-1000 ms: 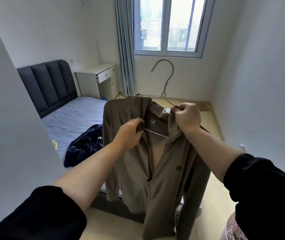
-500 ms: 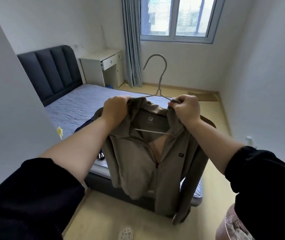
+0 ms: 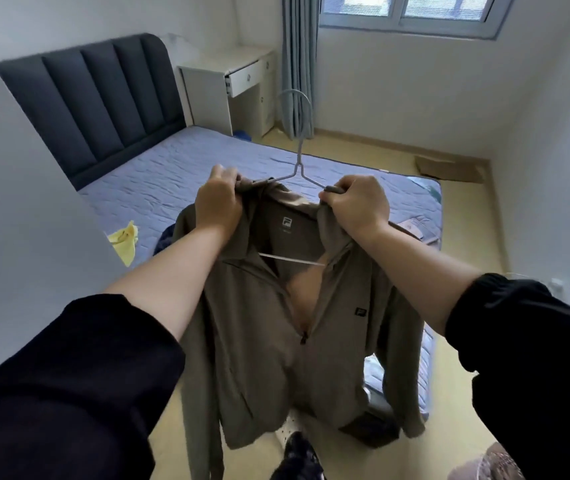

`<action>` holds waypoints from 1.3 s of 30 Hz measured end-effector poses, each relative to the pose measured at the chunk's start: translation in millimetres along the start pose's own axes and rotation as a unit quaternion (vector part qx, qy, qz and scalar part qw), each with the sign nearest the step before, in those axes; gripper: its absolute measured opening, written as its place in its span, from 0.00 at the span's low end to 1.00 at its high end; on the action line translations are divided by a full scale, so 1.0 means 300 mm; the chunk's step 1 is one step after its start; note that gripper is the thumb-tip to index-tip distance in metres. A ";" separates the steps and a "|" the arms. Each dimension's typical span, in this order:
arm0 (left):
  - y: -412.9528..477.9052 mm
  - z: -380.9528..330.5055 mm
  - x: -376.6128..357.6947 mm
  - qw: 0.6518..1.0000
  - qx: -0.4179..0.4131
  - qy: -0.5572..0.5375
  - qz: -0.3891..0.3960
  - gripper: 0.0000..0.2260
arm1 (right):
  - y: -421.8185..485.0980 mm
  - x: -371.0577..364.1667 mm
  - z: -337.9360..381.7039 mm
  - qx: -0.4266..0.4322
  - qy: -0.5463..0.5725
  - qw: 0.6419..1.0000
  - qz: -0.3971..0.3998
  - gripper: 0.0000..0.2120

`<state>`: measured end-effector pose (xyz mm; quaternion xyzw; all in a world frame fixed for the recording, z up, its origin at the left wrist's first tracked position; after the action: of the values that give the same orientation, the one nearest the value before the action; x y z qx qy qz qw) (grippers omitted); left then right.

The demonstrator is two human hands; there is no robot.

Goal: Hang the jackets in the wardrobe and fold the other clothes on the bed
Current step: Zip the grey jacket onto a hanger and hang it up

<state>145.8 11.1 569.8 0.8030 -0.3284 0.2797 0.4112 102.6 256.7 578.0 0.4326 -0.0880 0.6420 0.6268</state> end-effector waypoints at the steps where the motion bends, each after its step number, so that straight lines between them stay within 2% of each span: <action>1: 0.037 0.016 -0.067 1.000 0.014 -0.003 0.007 0.05 | 0.050 -0.041 -0.044 -0.006 -0.008 1.000 0.007 0.08; 6: 0.230 0.108 -0.443 0.996 0.075 0.009 0.055 0.05 | 0.305 -0.263 -0.317 -0.044 -0.051 0.996 0.052 0.10; 11: 0.347 0.168 -0.772 0.985 0.056 0.135 0.090 0.08 | 0.417 -0.500 -0.579 -0.098 -0.047 0.987 0.115 0.11; 14: 0.348 0.240 -0.967 0.969 0.080 0.172 0.158 0.10 | 0.419 -0.635 -0.712 -0.121 -0.027 0.979 0.161 0.10; 17: 0.299 0.333 -1.117 0.953 0.167 0.138 0.211 0.09 | 0.397 -0.744 -0.831 -0.134 -0.002 0.969 0.208 0.08; 20: 0.247 0.374 -1.211 0.946 0.222 0.107 0.209 0.06 | 0.390 -0.824 -0.940 -0.136 0.009 0.959 0.250 0.07; 23: 0.223 0.389 -1.331 0.939 0.278 0.043 0.196 0.04 | 0.411 -0.868 -1.064 -0.133 0.012 0.957 0.257 0.09; 25: 0.213 0.363 -1.459 0.927 0.311 -0.004 0.209 0.09 | 0.433 -0.881 -1.183 -0.139 0.006 0.960 0.244 0.09; 27: 0.187 0.304 -1.616 0.907 0.335 -0.072 0.245 0.18 | 0.460 -0.898 -1.333 -0.161 -0.002 0.958 0.236 0.08; 29: 0.128 0.228 -1.769 0.890 0.330 -0.128 0.289 0.29 | 0.498 -0.928 -1.498 -0.186 -0.003 0.955 0.231 0.06; 31: 0.024 0.204 -1.891 0.887 0.329 -0.119 0.302 0.34 | 0.537 -0.978 -1.647 -0.193 -0.003 0.953 0.234 0.06; 33: -0.128 0.242 -1.990 0.874 0.378 -0.088 0.293 0.34 | 0.564 -1.046 -1.780 -0.197 0.002 0.948 0.251 0.09; 36: -0.410 0.312 -2.116 0.818 0.497 -0.071 0.283 0.32 | 0.543 -1.169 -1.950 -0.189 -0.060 0.925 0.325 0.21; 39: -0.656 0.358 -2.219 0.784 0.531 -0.024 0.320 0.29 | 0.428 -1.283 -2.040 -0.132 -0.146 0.891 0.410 0.26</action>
<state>-103.7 206.1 -57.1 0.7495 -0.3762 0.5062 -0.2011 -344.7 352.0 3.4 0.3603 -0.4317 0.7540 0.3396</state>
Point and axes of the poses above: each hand's wrist, its own y-axis towards the middle knuckle, its own x-axis out of the back of the hand, z = x × y, the point moved 10 cm from there along y, towards the middle knuckle, and after that the axes turned 10 degrees about x, right-handed, at the moved point
